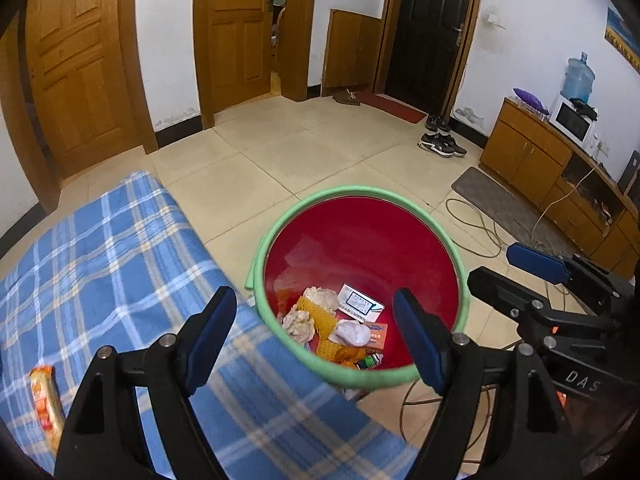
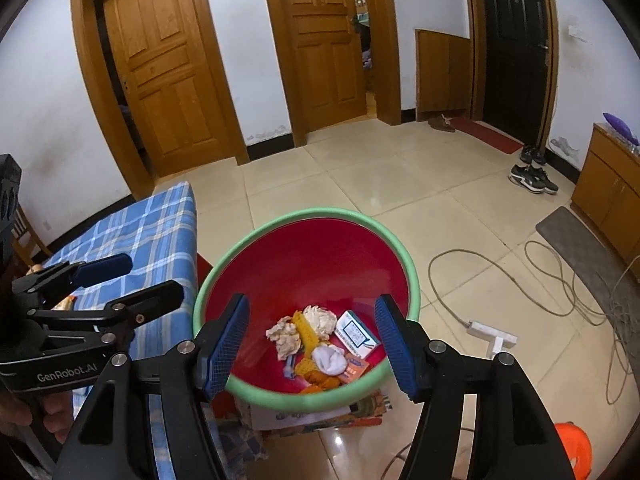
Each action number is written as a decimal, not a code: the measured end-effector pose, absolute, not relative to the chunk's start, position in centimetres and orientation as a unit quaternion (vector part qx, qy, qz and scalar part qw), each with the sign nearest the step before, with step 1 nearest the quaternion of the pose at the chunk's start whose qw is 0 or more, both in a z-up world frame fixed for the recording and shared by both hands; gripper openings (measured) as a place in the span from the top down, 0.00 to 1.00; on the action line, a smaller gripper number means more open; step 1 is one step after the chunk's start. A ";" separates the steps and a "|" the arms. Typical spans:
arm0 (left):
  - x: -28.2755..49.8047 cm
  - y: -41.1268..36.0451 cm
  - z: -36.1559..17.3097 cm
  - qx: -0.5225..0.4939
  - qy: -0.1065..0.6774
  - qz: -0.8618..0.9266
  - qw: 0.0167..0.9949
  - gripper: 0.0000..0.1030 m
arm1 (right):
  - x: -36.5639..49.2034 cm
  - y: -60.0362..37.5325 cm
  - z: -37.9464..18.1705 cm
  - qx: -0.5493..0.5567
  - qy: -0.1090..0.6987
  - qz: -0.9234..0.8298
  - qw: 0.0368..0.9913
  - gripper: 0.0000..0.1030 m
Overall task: Collect trash
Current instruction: 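Move both grippers back over the table items, then grasp the clear plastic bag with the left gripper, then grasp the packaged bread roll with the right gripper while the left gripper holds the bag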
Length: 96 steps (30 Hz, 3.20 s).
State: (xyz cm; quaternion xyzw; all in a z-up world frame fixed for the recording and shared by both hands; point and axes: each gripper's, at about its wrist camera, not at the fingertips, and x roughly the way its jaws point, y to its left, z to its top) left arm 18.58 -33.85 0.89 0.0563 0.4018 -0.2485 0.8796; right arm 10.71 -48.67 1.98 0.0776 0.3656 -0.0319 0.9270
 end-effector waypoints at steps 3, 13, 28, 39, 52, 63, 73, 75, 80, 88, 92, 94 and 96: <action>17.0 -32.7 1.3 0.050 0.401 -0.246 0.881 0.22 | 9.3 -48.1 2.4 0.085 0.363 -0.036 0.927 0.36; 10.4 -27.6 1.7 0.046 0.395 -0.231 0.888 0.22 | 4.5 -44.5 2.5 0.098 0.368 -0.024 0.925 0.36; 6.2 -20.9 0.0 0.051 0.395 -0.192 0.897 0.22 | 1.6 -38.8 1.1 0.106 0.379 0.004 0.919 0.36; 6.4 -12.9 -1.9 -0.011 0.397 -0.140 0.907 0.15 | 5.2 -32.6 -0.9 0.080 0.397 0.078 0.911 0.36; 9.0 -13.2 -4.3 0.002 0.411 -0.205 0.888 0.20 | 6.1 -30.6 -1.3 0.067 0.400 0.099 0.909 0.36; 8.6 -11.9 -5.2 -0.026 0.422 -0.198 0.884 0.73 | 6.8 -28.9 -0.7 0.058 0.394 0.113 0.910 0.36; 5.7 -5.7 -3.2 -0.005 0.385 -0.053 0.921 0.73 | 8.9 -21.8 -1.0 0.022 0.396 0.176 0.901 0.36; 5.3 -4.1 -3.0 -0.009 0.381 -0.029 0.924 0.73 | 9.6 -19.9 -0.8 0.009 0.393 0.183 0.901 0.36; 4.9 -1.0 -2.8 -0.025 0.374 0.018 0.927 0.73 | 11.6 -16.4 -0.5 -0.007 0.390 0.191 0.901 0.35; 4.4 0.9 -3.0 -0.038 0.374 0.042 0.926 0.73 | 16.5 -11.5 -2.7 -0.033 0.422 0.174 0.889 0.36; 4.4 1.1 -3.1 -0.035 0.376 0.045 0.925 0.73 | 18.3 -10.3 -4.5 -0.040 0.446 0.152 0.881 0.35; 4.5 1.1 -3.1 -0.037 0.377 0.043 0.925 0.73 | 18.4 -10.2 -4.9 -0.035 0.443 0.152 0.883 0.36; 4.6 1.2 -3.1 -0.038 0.376 0.042 0.925 0.73 | 18.3 -10.1 -5.5 -0.038 0.445 0.149 0.882 0.36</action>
